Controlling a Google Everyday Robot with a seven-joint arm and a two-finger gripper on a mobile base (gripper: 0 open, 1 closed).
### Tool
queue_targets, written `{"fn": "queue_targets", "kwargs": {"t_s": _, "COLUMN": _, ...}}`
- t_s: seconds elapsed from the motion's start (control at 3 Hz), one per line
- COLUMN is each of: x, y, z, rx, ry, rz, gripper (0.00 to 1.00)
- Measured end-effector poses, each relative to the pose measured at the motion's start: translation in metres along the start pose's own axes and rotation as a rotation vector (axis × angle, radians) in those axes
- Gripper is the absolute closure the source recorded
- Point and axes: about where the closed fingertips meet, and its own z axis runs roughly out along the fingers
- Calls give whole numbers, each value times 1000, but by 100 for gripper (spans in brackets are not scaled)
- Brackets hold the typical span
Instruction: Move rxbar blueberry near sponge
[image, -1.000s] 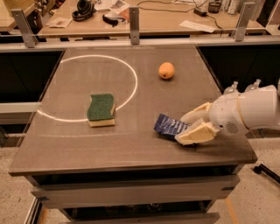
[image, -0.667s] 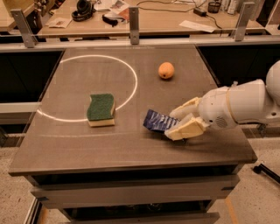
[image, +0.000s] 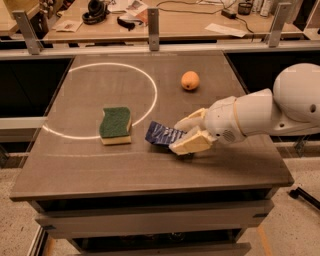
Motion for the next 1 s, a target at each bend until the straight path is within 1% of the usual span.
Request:
{"fn": "queue_targets", "kwargs": {"t_s": 0.33, "x": -10, "y": 0, "z": 20, "rx": -23, "ry": -19, "rz": -13, "gripper": 100}}
{"fn": "queue_targets", "kwargs": {"t_s": 0.67, "x": -25, "y": 3, "z": 38, "rx": -62, "ry": -39, "rz": -27, "gripper": 100}}
{"fn": "queue_targets", "kwargs": {"t_s": 1.0, "x": -37, "y": 6, "z": 54, "rx": -112, "ry": -51, "rz": -38, "gripper": 100}}
